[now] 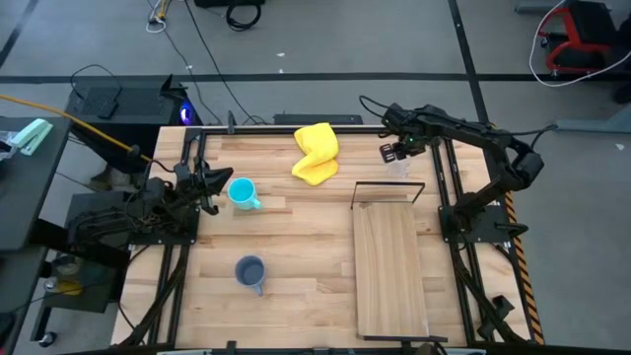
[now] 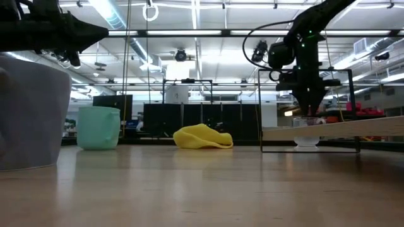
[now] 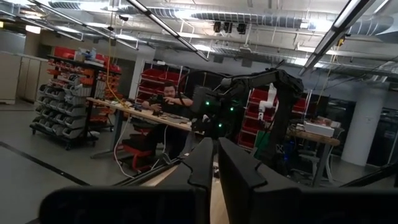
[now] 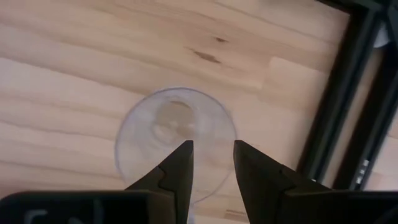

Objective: Stack small to large cups/mugs on shelf
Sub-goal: Put the transparent mug on the shelf

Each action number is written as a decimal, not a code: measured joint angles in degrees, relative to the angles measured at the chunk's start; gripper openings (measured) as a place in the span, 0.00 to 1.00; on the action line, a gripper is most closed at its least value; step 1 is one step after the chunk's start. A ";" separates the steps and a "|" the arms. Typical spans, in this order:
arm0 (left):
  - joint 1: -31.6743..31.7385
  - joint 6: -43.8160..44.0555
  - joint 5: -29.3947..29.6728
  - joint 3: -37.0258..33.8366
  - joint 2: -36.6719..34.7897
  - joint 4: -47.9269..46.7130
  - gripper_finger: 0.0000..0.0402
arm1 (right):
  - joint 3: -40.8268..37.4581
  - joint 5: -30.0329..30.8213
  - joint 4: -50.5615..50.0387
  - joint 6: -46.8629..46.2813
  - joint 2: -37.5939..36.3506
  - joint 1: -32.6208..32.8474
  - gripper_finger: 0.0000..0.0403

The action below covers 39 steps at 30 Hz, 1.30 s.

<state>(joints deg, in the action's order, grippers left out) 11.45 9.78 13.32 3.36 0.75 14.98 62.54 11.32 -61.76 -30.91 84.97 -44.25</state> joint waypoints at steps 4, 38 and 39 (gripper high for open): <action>-0.01 -0.04 0.00 0.00 0.00 0.00 0.07 | 0.00 0.37 -1.07 -0.19 0.00 0.00 0.30; 0.01 -0.06 0.00 0.00 0.00 0.11 0.07 | -5.90 0.65 5.33 3.62 0.09 -1.49 0.09; 0.01 -0.06 0.00 0.00 0.00 0.11 0.06 | -5.90 0.64 5.34 3.64 0.09 -1.49 0.06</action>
<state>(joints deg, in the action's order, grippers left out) 11.46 9.72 13.32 3.36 0.75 15.10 56.64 11.96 -56.41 -27.27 85.06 -45.74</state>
